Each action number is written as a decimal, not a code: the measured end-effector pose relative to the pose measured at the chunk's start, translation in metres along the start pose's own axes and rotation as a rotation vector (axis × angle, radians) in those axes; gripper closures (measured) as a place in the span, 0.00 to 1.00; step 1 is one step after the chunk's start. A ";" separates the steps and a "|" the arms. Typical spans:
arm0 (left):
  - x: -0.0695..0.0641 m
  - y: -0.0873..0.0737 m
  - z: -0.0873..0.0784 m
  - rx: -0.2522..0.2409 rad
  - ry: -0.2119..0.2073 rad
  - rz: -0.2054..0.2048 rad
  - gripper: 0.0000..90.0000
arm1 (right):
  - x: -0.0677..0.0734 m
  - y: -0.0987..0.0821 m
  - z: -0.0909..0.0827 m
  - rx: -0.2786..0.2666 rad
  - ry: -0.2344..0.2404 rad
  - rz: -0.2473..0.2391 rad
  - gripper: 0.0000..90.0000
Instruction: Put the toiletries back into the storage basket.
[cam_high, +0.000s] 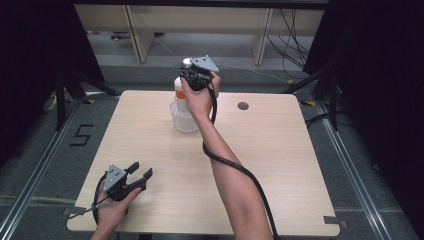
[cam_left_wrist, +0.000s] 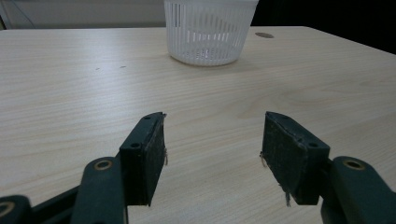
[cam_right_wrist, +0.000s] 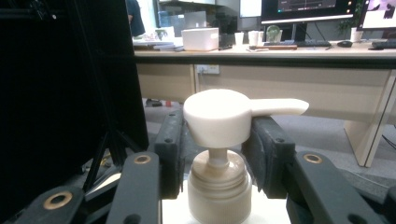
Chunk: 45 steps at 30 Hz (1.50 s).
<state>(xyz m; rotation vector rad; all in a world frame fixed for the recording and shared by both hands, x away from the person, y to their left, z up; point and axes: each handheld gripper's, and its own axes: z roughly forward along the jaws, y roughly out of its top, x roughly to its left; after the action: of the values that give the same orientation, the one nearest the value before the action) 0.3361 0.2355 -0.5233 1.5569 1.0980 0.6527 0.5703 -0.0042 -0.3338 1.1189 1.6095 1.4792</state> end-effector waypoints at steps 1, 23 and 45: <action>0.000 0.000 0.000 0.003 0.002 -0.001 0.43 | 0.000 -0.003 0.001 0.013 0.001 0.003 0.67; 0.000 0.000 -0.001 0.011 0.003 0.001 0.43 | 0.002 -0.026 0.006 0.060 0.007 -0.001 0.67; -0.001 0.001 0.000 0.016 0.003 0.009 0.43 | 0.004 -0.032 0.004 0.116 0.026 0.018 0.60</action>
<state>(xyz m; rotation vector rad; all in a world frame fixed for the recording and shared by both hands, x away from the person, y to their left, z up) 0.3356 0.2349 -0.5225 1.5763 1.1011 0.6535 0.5672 0.0014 -0.3660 1.1856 1.7261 1.4330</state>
